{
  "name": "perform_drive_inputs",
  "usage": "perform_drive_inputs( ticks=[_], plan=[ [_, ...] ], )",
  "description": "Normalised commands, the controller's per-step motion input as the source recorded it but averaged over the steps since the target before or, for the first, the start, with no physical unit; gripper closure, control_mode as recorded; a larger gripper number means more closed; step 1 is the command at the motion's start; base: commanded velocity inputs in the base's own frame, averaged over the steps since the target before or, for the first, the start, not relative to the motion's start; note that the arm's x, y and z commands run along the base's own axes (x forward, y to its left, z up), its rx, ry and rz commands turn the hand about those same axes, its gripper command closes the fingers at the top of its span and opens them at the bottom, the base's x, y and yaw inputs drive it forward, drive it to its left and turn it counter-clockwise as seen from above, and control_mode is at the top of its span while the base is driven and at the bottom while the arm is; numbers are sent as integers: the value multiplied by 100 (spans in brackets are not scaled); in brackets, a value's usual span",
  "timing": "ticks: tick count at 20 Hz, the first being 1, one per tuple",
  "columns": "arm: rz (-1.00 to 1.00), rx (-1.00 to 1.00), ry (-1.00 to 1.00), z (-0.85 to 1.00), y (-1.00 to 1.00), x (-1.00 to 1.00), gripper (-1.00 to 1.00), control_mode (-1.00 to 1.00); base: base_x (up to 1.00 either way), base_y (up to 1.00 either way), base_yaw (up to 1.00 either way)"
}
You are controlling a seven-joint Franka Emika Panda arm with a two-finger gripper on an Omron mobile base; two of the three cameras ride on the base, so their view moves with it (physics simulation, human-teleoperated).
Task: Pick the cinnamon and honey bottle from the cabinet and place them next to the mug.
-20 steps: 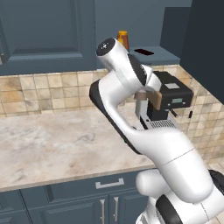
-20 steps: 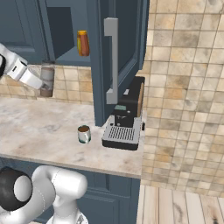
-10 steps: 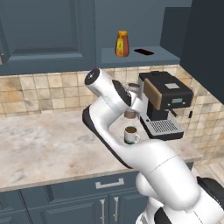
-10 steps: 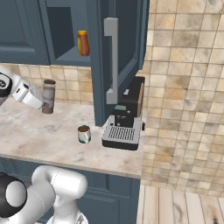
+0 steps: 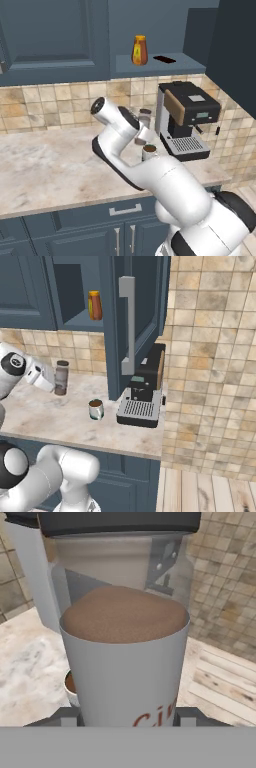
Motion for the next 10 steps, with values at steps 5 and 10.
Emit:
perform_drive_inputs(
  ticks=[5, 10],
  plan=[
    [-9, -1, -4, -41, 11, 39, 100, -100, 0, 0, 0],
    [-7, -2, -11, -10, 9, 23, 100, -100, 0, 0, 0]
  ],
)
